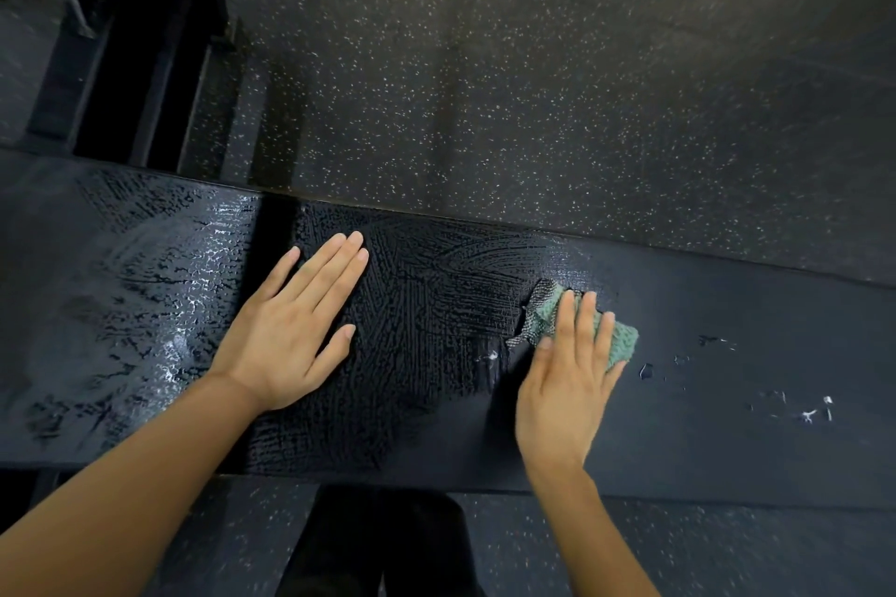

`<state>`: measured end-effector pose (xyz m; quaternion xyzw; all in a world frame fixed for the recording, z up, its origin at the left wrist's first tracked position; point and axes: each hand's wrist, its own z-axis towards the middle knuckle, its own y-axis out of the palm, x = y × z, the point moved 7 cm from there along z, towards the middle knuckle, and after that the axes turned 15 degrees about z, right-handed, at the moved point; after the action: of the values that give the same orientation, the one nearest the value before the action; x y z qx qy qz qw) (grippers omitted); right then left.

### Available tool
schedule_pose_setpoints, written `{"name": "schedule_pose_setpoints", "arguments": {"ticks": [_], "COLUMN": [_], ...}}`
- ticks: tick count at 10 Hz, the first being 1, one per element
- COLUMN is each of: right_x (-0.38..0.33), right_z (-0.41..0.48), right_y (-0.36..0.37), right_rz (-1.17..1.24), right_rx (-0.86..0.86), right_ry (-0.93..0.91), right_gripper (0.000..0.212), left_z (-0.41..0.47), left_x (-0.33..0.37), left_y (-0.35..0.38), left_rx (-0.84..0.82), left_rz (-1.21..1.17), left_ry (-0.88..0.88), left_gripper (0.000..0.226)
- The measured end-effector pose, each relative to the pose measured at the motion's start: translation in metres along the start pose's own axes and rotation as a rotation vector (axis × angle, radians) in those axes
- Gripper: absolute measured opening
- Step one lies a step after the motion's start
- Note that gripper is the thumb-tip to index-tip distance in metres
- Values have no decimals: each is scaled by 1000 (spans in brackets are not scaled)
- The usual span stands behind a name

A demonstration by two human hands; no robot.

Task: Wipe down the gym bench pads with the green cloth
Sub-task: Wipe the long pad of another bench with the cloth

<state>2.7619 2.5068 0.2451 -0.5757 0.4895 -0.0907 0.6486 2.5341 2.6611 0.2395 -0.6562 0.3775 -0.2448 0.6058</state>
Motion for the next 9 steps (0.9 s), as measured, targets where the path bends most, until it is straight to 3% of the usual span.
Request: {"name": "schedule_pose_setpoints", "arguments": {"ticks": [1, 2, 4, 5, 7, 9], "right_x": [-21, -49, -88, -74, -14, -8], "right_z": [-8, -20, -50, -47, -33, -39], "right_y": [15, 34, 62, 54, 15, 14], "right_rz": [28, 4, -63, -83, -151, -56], "right_rx": [60, 29, -149, -199, -126, -28], "right_ry": [46, -35, -261, -317, -194, -38], "right_gripper": [53, 54, 54, 55, 56, 56], "left_z": [-1, -1, -1, -1, 0, 0], "left_x": [-1, 0, 0, 0, 0, 0], "left_y": [1, 1, -1, -1, -1, -1], "left_rx": [-2, -3, 2, 5, 9, 14], "left_rz": [2, 10, 2, -1, 15, 19], "left_ry": [-1, -4, -3, -3, 4, 2], "left_gripper": [69, 70, 70, 70, 69, 69]}}
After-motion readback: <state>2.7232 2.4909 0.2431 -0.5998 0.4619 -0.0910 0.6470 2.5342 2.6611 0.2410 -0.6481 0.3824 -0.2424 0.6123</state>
